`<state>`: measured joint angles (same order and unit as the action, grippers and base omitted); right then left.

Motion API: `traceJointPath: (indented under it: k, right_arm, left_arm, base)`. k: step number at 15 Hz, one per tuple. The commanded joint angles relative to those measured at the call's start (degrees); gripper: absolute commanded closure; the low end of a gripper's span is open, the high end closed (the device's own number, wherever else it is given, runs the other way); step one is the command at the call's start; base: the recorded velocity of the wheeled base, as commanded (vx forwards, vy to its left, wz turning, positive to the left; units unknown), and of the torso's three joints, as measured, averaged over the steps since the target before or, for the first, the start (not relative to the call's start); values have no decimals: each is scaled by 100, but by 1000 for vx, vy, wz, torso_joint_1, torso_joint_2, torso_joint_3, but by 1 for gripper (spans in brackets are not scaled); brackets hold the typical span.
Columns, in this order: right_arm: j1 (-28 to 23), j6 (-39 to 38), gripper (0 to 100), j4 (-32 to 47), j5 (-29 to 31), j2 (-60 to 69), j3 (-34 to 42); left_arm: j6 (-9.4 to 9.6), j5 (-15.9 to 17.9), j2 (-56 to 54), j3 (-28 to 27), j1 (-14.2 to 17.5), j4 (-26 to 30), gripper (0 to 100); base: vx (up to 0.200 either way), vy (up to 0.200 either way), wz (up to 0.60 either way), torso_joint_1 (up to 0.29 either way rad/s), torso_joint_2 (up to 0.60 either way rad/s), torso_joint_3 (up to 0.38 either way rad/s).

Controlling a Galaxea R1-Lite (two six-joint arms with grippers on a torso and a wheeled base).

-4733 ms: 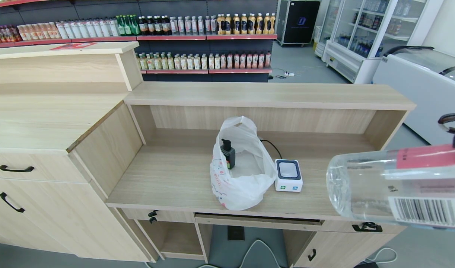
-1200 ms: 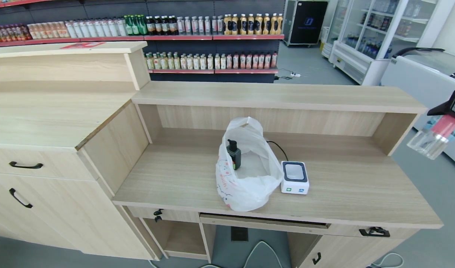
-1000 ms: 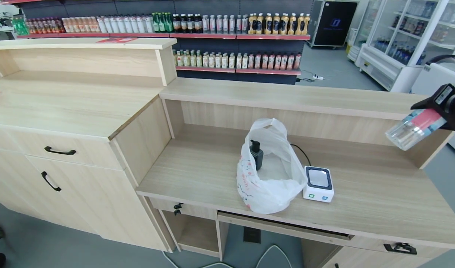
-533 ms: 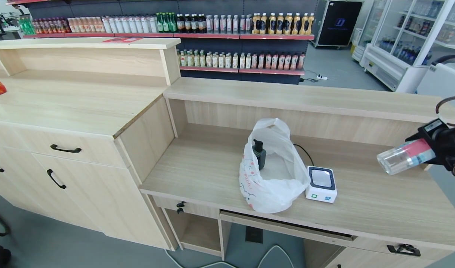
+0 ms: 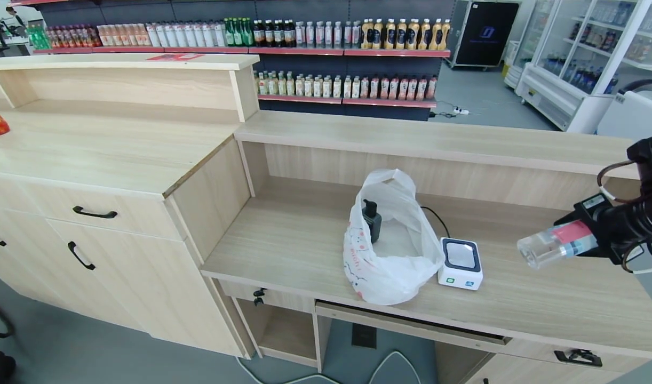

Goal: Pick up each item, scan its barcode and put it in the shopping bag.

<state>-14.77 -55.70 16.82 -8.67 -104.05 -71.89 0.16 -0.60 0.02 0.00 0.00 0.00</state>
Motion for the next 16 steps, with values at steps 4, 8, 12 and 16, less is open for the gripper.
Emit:
traceJointPath:
  k: [4, 8, 12, 16]
  right_arm:
    - [-43, 24, 100, -12, 278, -274, 26]
    - [-122, -2, 100, -30, 410, -388, 8]
    - [-140, 15, 100, -39, 436, -590, -53]
    - [-386, -2, 100, -250, 700, -722, -18]
  left_arm:
    - [2, -2, -2, 0, 0, 0, 0]
    - [2, -2, -2, 0, 0, 0, 0]
    - [2, -2, -2, 0, 0, 0, 0]
    - [2, -2, -2, 0, 0, 0, 0]
  base:
    - [0, 0, 0, 0, 0, 0]
    - [0, 0, 0, 0, 0, 0]
    - [0, 0, 0, 0, 0, 0]
    - [0, 0, 0, 0, 0, 0]
